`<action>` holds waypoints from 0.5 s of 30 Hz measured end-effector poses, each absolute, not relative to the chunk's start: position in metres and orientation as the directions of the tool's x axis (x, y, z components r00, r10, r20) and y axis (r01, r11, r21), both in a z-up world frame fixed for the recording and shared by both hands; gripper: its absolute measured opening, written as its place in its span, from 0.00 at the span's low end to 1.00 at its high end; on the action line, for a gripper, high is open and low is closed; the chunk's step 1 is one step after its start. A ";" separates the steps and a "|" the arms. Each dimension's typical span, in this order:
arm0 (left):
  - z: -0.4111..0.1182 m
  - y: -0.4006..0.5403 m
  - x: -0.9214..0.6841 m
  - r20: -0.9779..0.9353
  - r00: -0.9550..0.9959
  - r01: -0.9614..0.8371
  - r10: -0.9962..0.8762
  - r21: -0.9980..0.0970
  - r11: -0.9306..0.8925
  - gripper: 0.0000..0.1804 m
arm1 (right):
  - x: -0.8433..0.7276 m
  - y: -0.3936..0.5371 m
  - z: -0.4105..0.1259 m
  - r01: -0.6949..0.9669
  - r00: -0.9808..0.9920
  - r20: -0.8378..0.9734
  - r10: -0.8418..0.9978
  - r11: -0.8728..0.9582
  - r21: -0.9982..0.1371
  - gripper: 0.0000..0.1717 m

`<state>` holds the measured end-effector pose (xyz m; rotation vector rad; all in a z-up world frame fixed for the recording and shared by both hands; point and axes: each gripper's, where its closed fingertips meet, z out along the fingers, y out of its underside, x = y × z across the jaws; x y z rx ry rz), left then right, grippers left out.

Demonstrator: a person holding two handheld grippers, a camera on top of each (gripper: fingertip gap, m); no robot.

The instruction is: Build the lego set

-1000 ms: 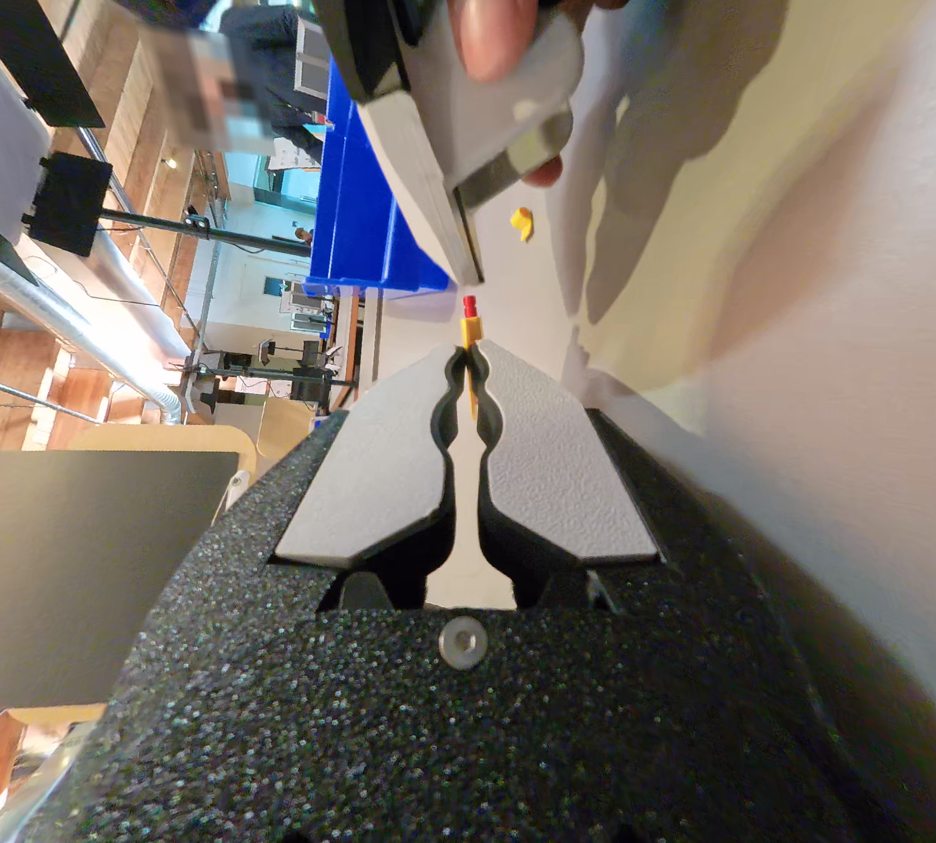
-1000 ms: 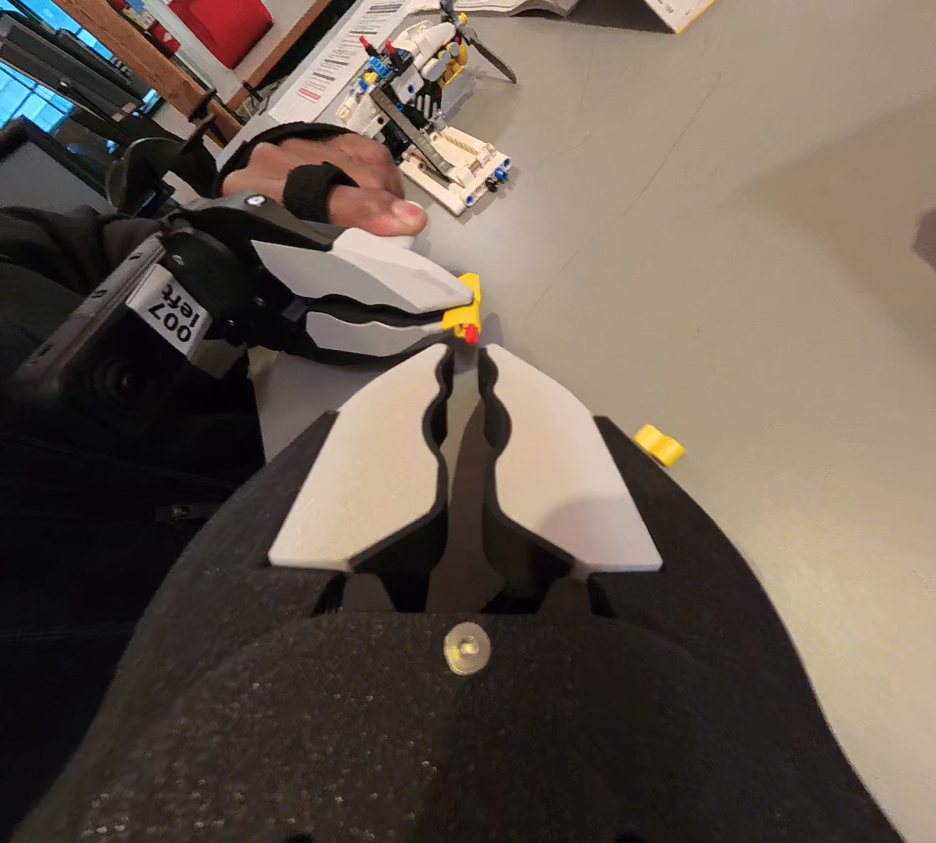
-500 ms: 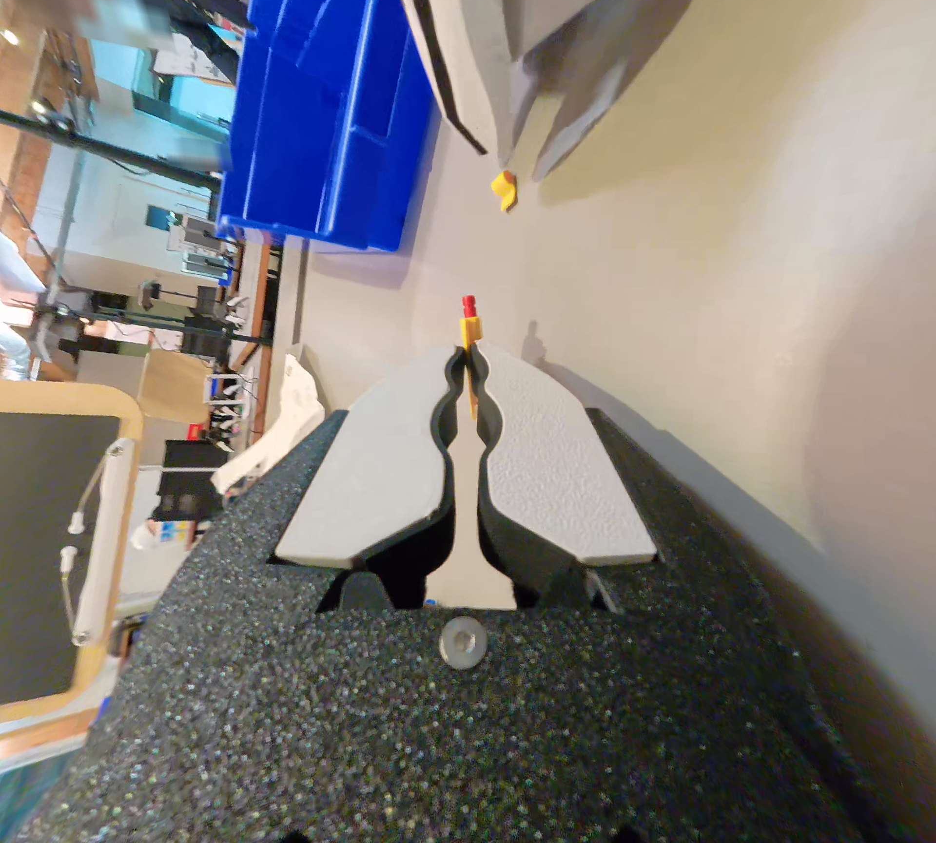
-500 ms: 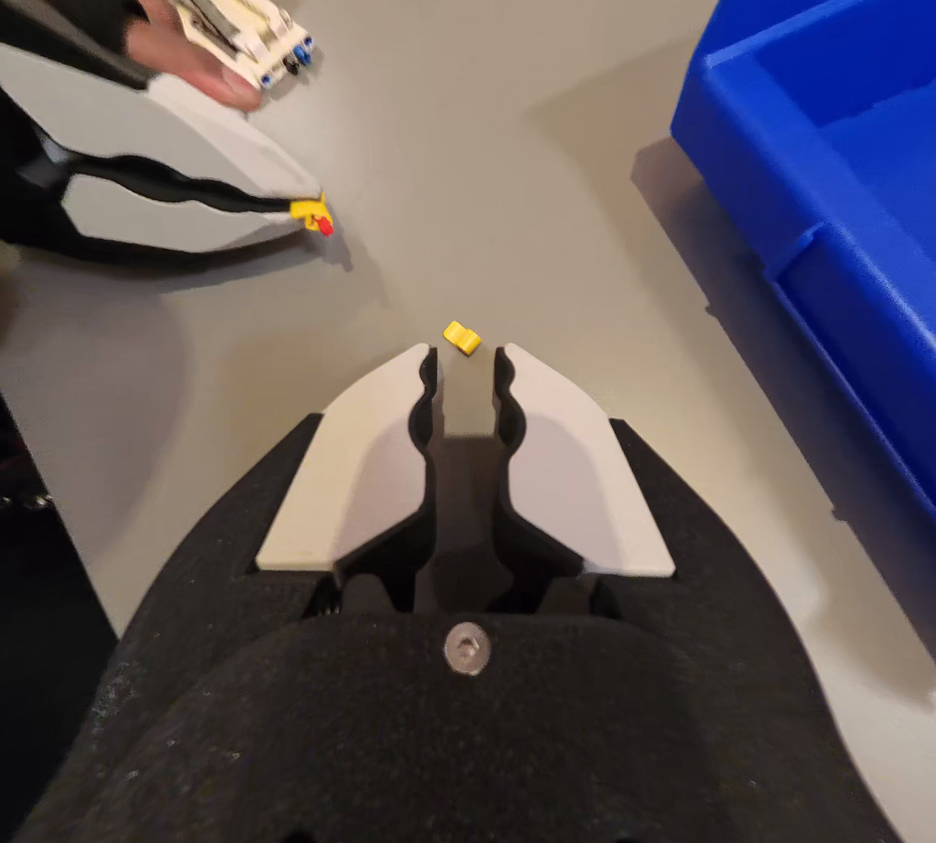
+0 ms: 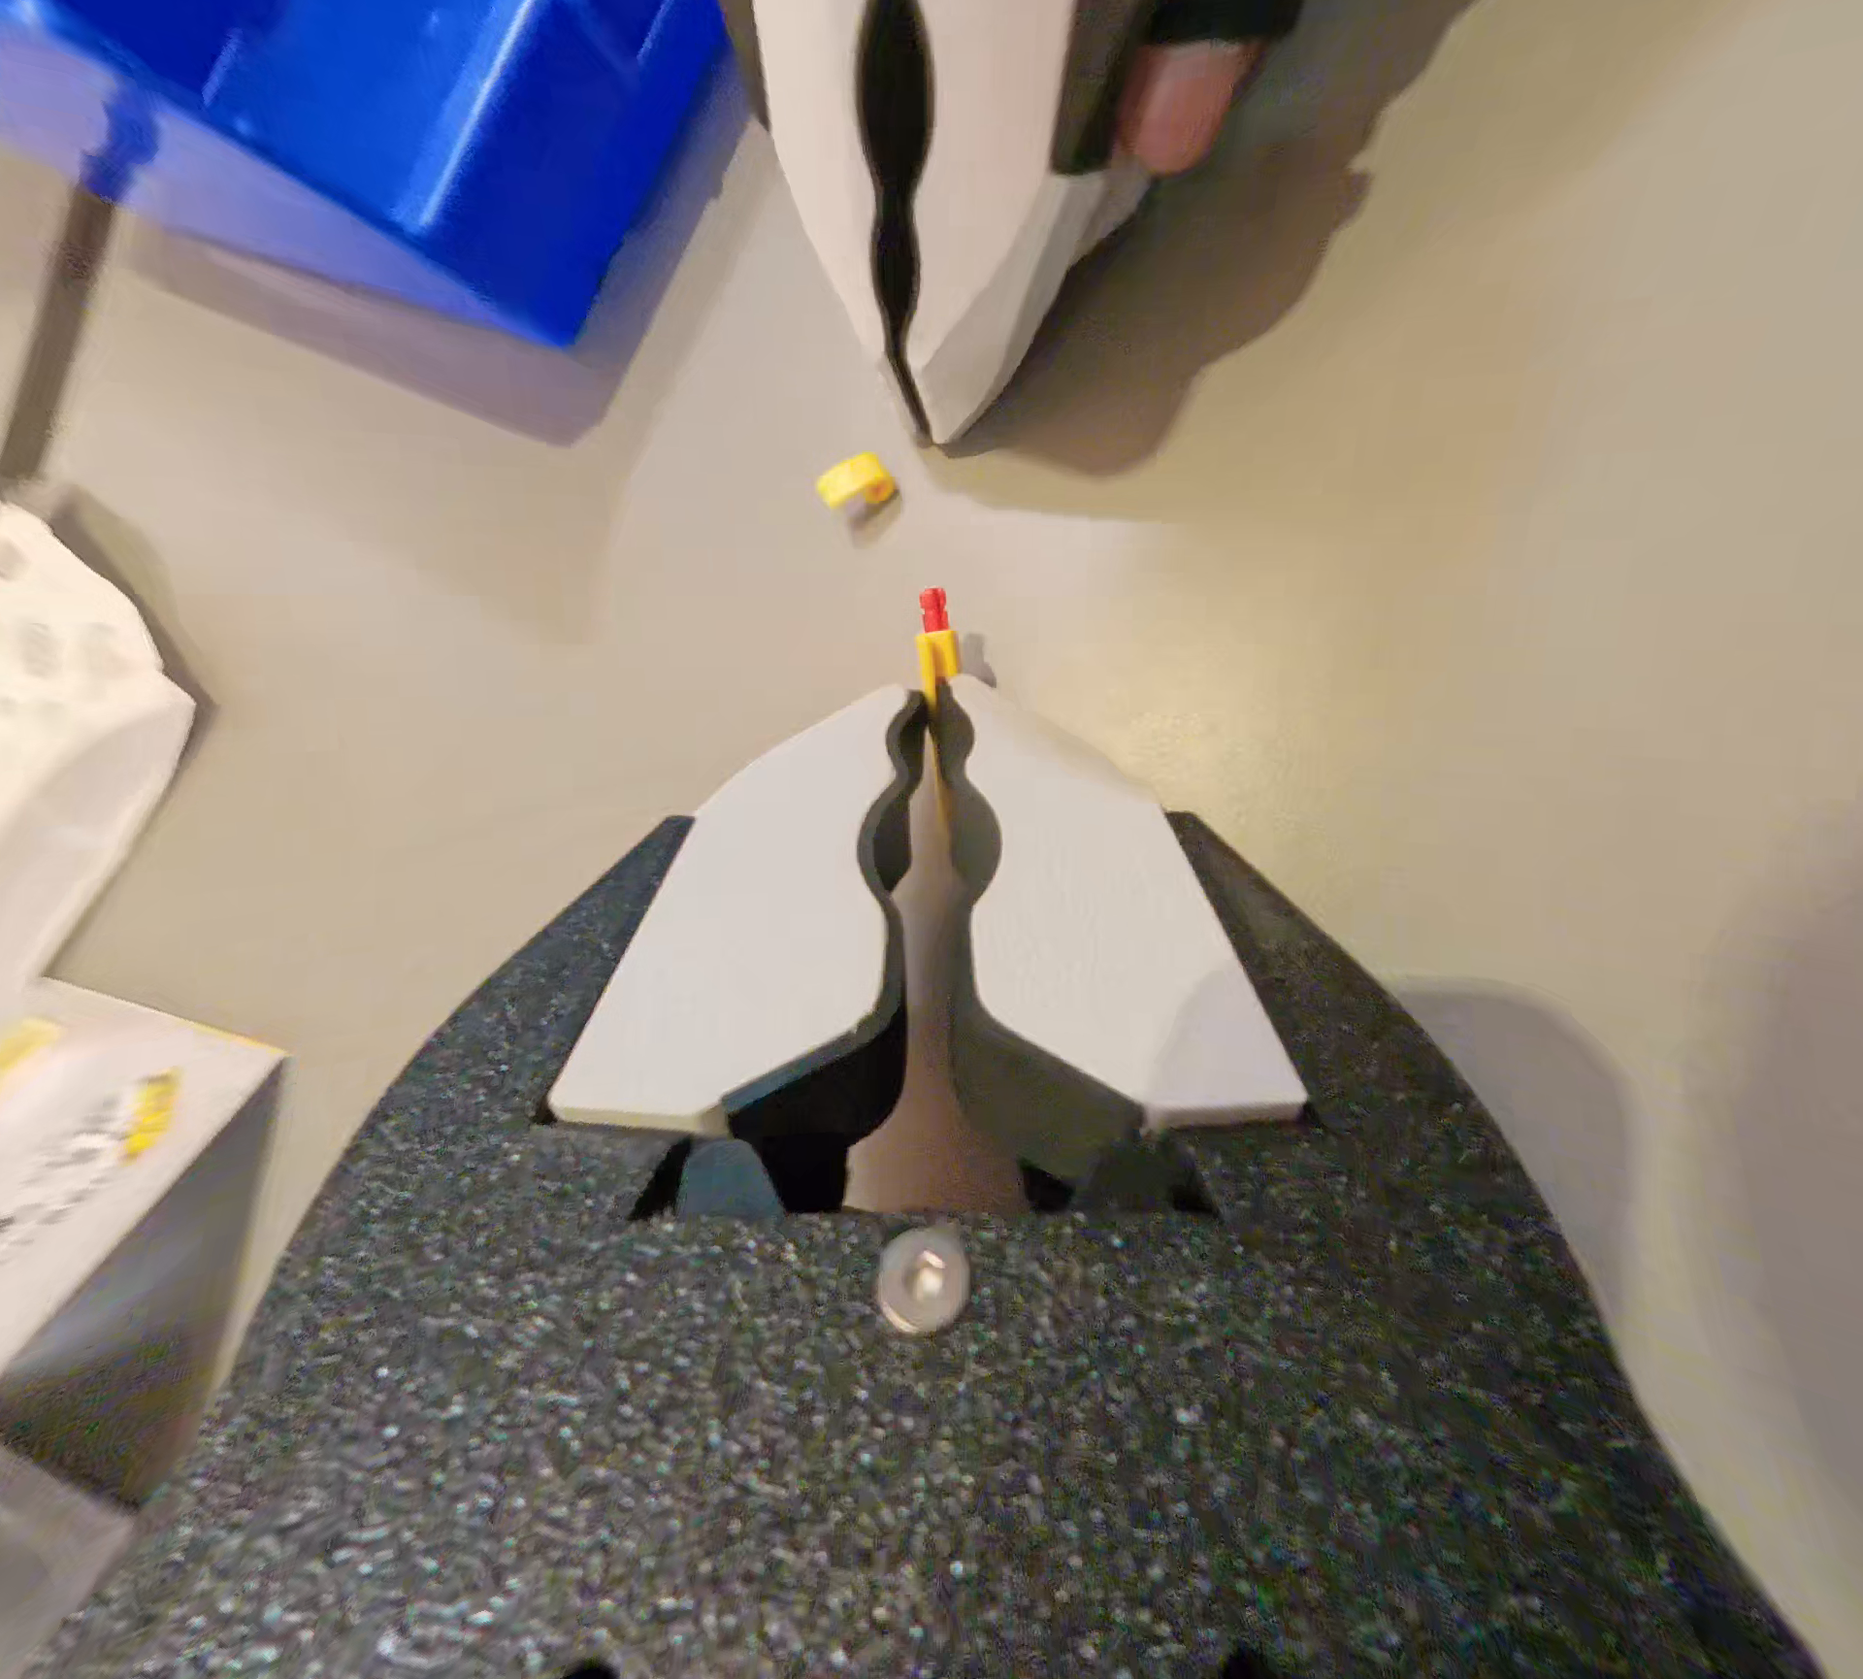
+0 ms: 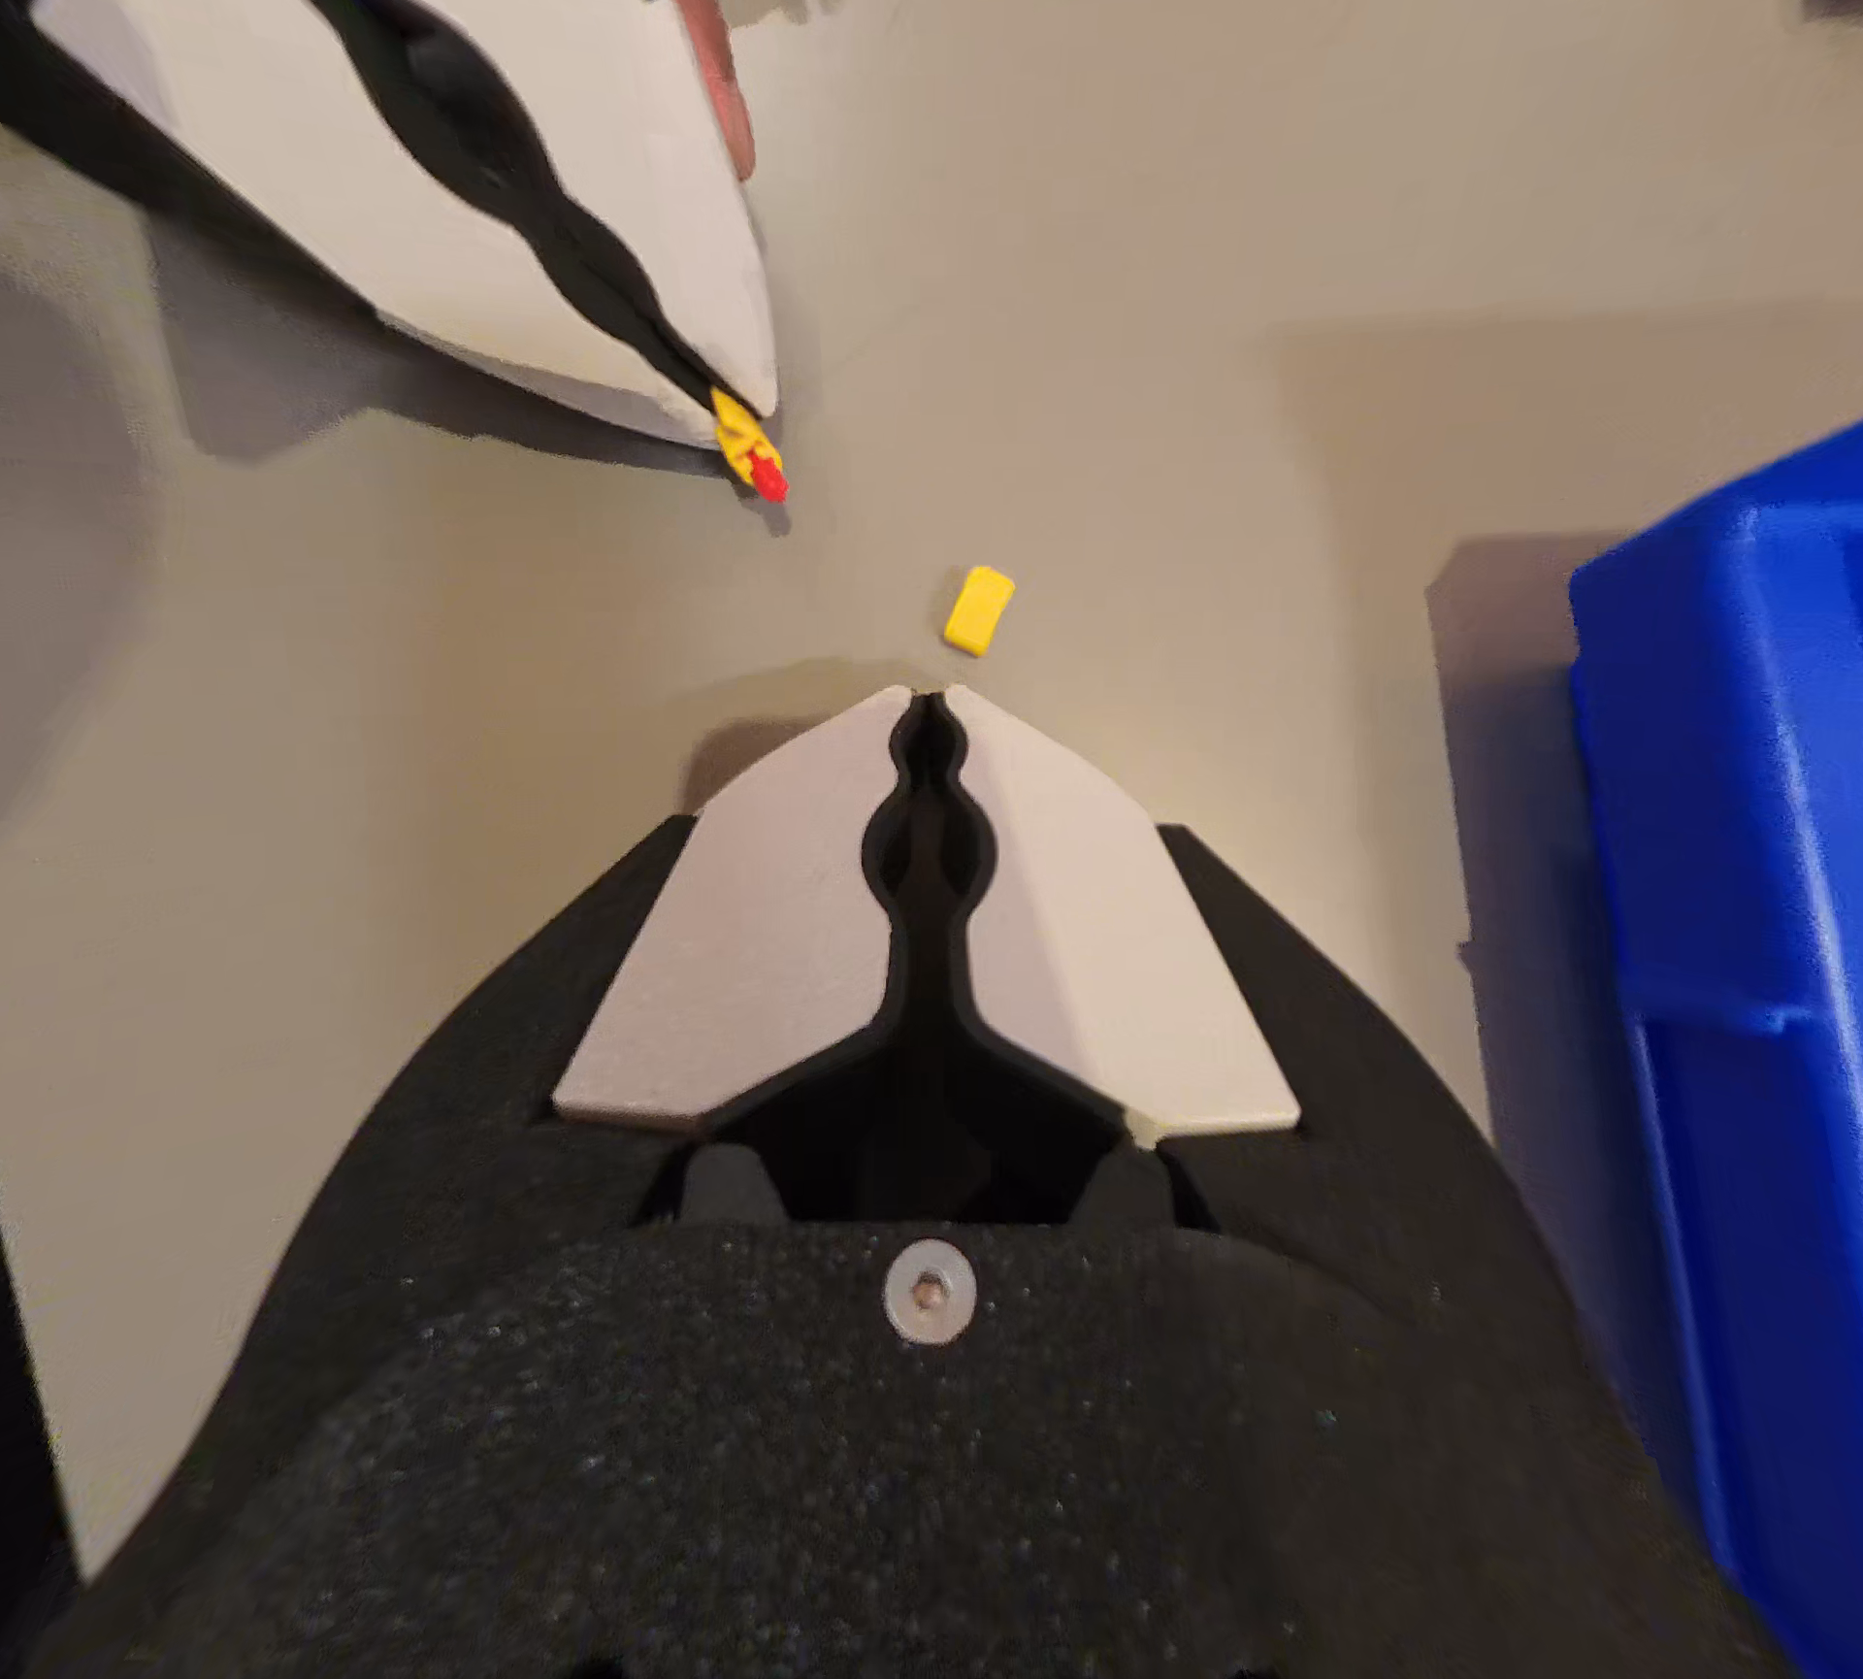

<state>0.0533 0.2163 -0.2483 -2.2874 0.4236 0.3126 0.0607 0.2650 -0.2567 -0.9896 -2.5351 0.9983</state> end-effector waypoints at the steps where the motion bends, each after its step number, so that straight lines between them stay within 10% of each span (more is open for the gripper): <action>1: -0.247 0.216 0.053 -0.301 0.935 -0.349 -0.190 -0.670 -0.656 0.01 | 0.059 0.265 -0.257 0.493 -0.750 -0.007 0.662 0.552 -0.673 0.00; 15: -0.239 0.215 0.047 0.096 0.994 0.040 -0.049 -0.755 -0.655 0.01 | 0.039 0.265 -0.253 0.483 -0.737 -0.004 0.675 0.523 -0.703 0.12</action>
